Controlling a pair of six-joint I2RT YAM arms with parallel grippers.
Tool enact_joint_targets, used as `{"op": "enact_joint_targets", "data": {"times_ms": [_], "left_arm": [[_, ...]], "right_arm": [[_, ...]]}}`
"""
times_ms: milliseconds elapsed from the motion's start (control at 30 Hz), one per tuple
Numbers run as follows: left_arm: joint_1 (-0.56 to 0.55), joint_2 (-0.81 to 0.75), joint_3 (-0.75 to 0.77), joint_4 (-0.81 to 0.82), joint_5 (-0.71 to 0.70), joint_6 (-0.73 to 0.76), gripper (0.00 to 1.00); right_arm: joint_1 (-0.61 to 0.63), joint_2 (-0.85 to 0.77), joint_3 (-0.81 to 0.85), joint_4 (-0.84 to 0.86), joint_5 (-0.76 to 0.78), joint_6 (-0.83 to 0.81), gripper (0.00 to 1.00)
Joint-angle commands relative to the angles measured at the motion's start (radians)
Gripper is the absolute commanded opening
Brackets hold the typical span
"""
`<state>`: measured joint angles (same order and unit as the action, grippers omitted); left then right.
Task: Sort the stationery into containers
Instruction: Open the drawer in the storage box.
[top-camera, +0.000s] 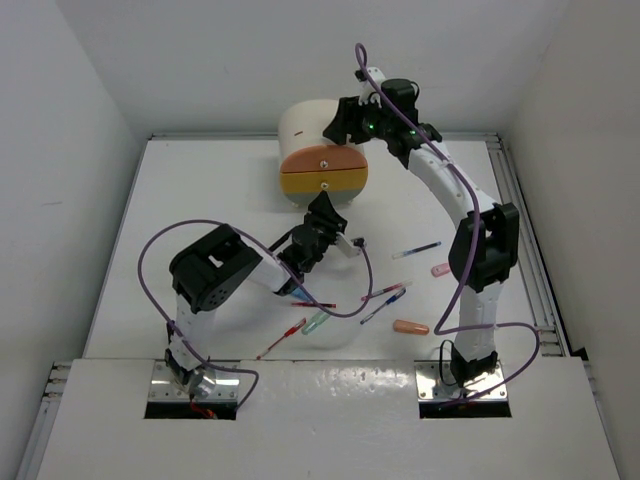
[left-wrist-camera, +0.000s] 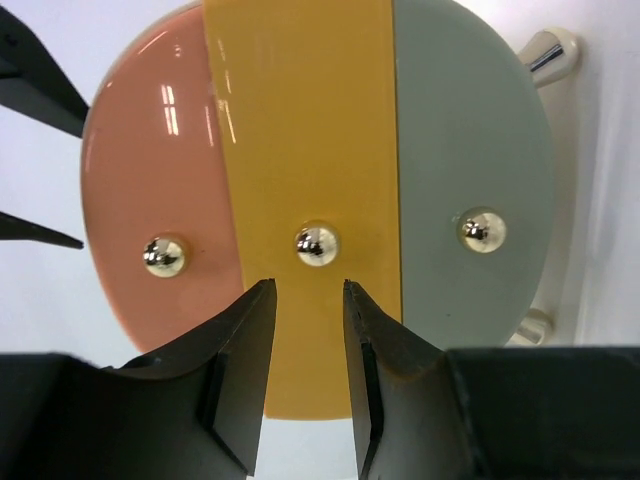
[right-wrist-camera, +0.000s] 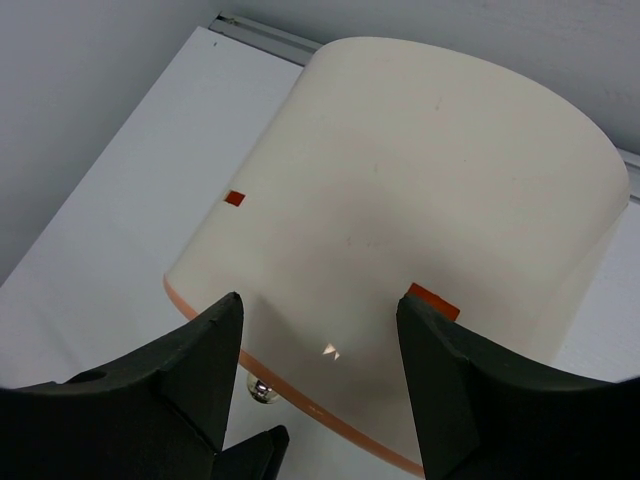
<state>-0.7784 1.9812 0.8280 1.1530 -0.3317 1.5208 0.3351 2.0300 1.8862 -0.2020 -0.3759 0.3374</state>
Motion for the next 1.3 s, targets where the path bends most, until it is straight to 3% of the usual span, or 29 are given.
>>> {"op": "enact_joint_targets", "data": {"times_ms": [0,1133,1267], "left_arm": [[0.014,0.028,0.042,0.043,0.025,-0.008,0.4],[0.077,0.13,0.198,-0.033,0.06,-0.005,0.41],[0.085,0.133,0.209,-0.058,0.065,-0.008,0.34]], "right_arm": [[-0.01,0.004,-0.018,0.068,-0.018,-0.005,0.62],[-0.011,0.01,-0.042,0.075,-0.026,-0.015,0.59],[-0.013,0.01,-0.045,0.072,-0.029,-0.018,0.57]]}}
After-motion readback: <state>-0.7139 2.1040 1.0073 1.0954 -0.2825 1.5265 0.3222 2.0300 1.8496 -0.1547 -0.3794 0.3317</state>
